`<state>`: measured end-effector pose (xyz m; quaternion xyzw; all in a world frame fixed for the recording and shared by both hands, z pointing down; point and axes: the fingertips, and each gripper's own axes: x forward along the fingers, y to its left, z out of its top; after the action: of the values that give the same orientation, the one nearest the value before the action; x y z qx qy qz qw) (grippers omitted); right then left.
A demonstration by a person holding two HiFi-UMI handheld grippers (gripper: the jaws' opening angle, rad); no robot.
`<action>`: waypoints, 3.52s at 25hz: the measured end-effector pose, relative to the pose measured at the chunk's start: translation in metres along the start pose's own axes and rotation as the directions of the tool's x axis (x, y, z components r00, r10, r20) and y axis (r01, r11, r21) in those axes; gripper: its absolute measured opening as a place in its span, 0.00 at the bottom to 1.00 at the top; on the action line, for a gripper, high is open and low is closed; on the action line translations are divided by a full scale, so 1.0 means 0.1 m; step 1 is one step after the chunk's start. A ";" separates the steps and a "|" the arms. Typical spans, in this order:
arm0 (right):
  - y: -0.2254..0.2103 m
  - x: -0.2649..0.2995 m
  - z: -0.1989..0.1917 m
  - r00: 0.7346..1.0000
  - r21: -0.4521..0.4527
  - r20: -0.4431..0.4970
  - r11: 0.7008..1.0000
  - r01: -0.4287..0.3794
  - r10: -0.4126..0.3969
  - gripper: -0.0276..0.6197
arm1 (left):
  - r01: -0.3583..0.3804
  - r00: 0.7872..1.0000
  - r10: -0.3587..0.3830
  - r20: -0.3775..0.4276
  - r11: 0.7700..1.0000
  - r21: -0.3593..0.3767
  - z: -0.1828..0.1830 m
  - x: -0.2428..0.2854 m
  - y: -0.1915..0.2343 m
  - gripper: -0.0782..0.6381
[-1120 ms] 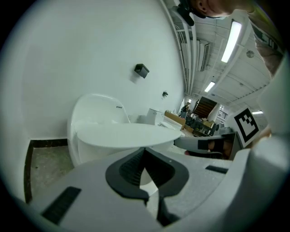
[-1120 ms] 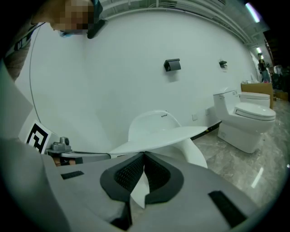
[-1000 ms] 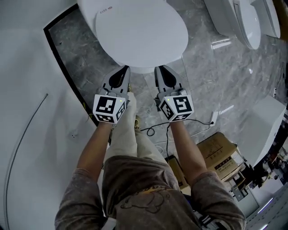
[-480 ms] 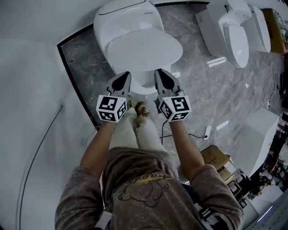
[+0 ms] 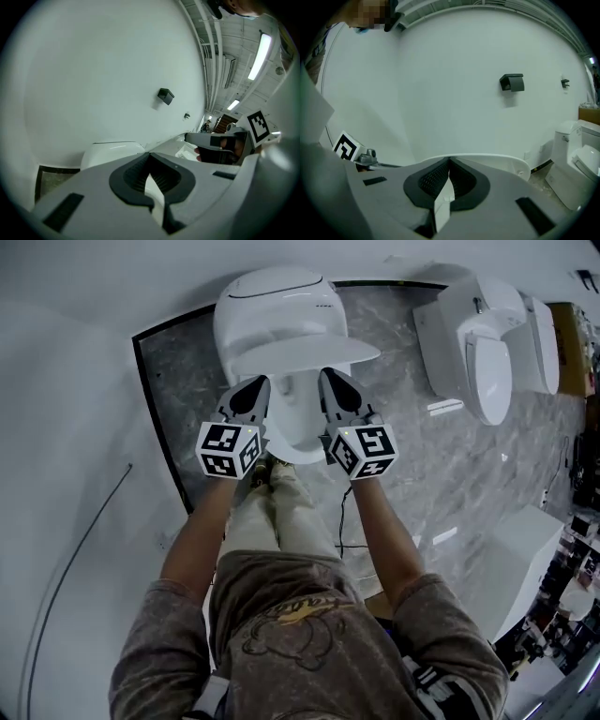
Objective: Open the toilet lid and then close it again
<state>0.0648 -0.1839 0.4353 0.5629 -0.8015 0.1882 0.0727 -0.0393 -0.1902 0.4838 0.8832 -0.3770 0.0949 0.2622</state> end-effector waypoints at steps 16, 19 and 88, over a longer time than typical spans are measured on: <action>-0.17 1.08 0.56 0.990 -0.040 -0.013 0.989 -0.140 0.139 0.08 | -0.141 0.989 0.143 0.040 0.989 -0.051 0.69 0.59 0.69 0.12; -0.19 1.16 0.58 0.989 -0.038 -0.021 0.988 -0.148 0.148 0.08 | -0.152 0.987 0.154 0.045 0.987 -0.047 0.78 0.66 0.76 0.12; -0.95 1.31 0.83 0.981 -0.032 -0.117 0.987 -0.160 0.155 0.49 | -0.047 0.999 0.046 0.021 0.998 0.044 1.25 1.02 0.41 0.51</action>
<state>0.1139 -0.3583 0.4233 0.4845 -0.8417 0.2086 0.1152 -0.0008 -0.3437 0.4316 0.8807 -0.3978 0.1005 0.2366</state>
